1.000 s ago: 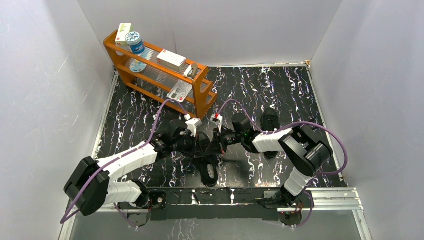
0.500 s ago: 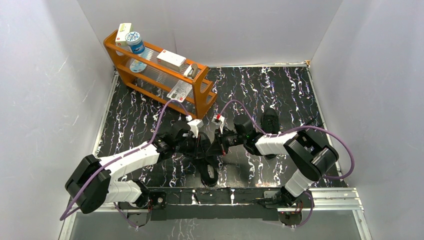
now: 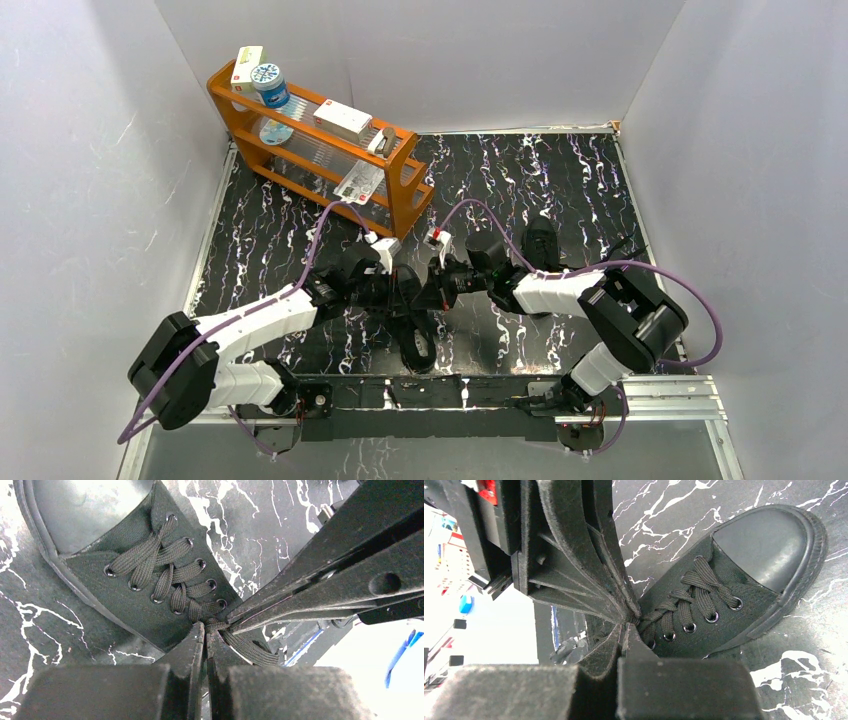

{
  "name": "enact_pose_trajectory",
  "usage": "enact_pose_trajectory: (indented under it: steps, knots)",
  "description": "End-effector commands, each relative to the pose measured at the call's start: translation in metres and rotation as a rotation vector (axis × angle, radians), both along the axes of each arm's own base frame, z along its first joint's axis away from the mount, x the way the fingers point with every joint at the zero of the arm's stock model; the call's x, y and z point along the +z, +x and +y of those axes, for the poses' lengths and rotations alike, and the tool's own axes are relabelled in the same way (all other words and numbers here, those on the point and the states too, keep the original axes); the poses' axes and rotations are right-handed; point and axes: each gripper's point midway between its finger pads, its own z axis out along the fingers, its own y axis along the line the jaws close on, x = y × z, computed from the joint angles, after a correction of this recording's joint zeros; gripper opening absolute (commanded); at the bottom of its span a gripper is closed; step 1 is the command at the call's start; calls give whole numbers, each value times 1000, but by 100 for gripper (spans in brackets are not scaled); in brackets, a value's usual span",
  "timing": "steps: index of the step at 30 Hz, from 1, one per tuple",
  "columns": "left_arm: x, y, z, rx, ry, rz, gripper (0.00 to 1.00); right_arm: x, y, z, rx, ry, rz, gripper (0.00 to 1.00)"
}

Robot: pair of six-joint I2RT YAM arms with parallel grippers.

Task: Tie the shoes
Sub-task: Cross the shoelace with the shoelace.

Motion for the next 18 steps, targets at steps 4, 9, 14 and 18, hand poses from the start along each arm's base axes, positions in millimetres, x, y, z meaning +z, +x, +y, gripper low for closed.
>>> enact_pose_trajectory:
  steps: [4, 9, 14, 18]
  knots:
    - [-2, 7, 1, 111, -19, 40, 0, 21, -21, 7, 130, 93, 3, 0]
    - [12, 15, -20, 84, -150, -8, 0, 23, -26, 13, 153, 96, 30, 0]
    - [9, 13, -29, 51, -185, 6, 0, 27, -23, 18, 122, 101, 43, 0]
    - [9, 10, -30, 48, -217, 7, 0, 35, -20, 23, 95, 133, 69, 0]
